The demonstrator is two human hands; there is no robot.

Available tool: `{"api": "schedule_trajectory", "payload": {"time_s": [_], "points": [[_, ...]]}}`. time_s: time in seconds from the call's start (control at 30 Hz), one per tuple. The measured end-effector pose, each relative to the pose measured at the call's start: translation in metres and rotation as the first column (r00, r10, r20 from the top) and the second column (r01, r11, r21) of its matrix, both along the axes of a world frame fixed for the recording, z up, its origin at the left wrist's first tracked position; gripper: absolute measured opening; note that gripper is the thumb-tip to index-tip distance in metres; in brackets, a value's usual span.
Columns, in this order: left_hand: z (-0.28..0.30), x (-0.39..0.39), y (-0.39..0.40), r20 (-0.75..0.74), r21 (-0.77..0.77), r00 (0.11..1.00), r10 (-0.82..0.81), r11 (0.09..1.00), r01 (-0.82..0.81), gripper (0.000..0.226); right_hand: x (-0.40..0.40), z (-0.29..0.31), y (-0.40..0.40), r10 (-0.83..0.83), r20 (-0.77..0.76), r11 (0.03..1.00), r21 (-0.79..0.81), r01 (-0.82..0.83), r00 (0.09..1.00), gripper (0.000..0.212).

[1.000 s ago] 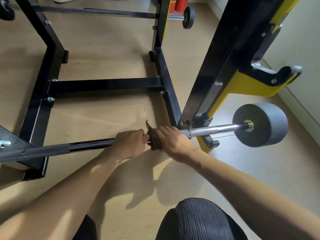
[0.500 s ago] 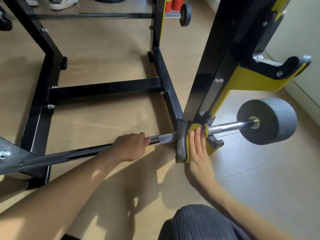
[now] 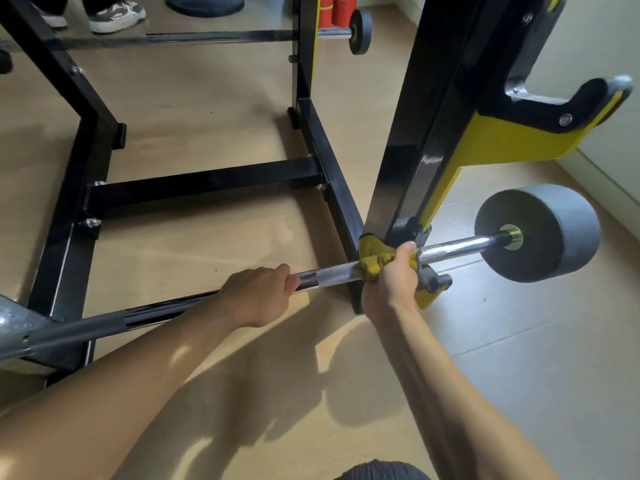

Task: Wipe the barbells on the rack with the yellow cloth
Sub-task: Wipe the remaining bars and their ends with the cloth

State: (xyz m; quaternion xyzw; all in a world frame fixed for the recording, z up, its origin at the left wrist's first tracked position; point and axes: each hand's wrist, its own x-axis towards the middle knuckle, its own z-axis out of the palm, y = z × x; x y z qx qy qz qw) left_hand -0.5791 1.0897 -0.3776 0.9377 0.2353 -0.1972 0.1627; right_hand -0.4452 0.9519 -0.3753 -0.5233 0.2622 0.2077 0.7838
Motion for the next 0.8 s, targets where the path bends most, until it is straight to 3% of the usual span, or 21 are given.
{"api": "schedule_trajectory", "payload": {"time_s": [0.17, 0.3, 0.37, 0.5, 0.67, 0.73, 0.8], "points": [[0.004, 0.007, 0.006, -0.031, -0.014, 0.999, 0.022, 1.000, -0.023, 0.030, -0.028, -0.014, 0.025, 0.265, -0.002, 0.961, 0.084, -0.264, 0.964, 0.040], [0.001, 0.001, 0.000, -0.041, -0.027, 0.999, 0.013, 1.000, -0.014, 0.032, -0.025, -0.018, 0.010, 0.410, -0.111, 0.912, 0.061, -0.406, 0.905, 0.068], [0.000, -0.005, -0.003, 0.008, -0.008, 1.000, 0.004, 1.000, -0.004, 0.035, 0.003, -0.015, -0.014, 0.365, -0.135, 0.930, 0.096, -0.354, 0.921, 0.072], [0.000, -0.004, -0.002, 0.058, 0.030, 0.998, -0.014, 0.999, 0.013, 0.035, 0.037, 0.001, -0.035, 0.180, -0.140, 0.973, 0.170, -0.156, 0.974, 0.052], [-0.004, -0.002, -0.004, 0.049, 0.038, 0.998, -0.028, 0.999, 0.026, 0.029, -0.013, -0.007, 0.016, 0.192, 0.035, 0.949, -0.260, -0.177, 0.981, 0.032], [-0.005, -0.003, -0.002, 0.050, 0.044, 0.998, -0.026, 0.999, 0.024, 0.028, -0.030, -0.020, 0.038, 0.170, 0.020, 0.973, -0.165, -0.165, 0.985, 0.035], [-0.005, -0.006, 0.001, 0.066, 0.060, 0.997, -0.036, 0.998, 0.033, 0.031, -0.053, -0.025, 0.050, 0.267, -0.008, 0.963, -0.028, -0.267, 0.964, 0.047]]}}
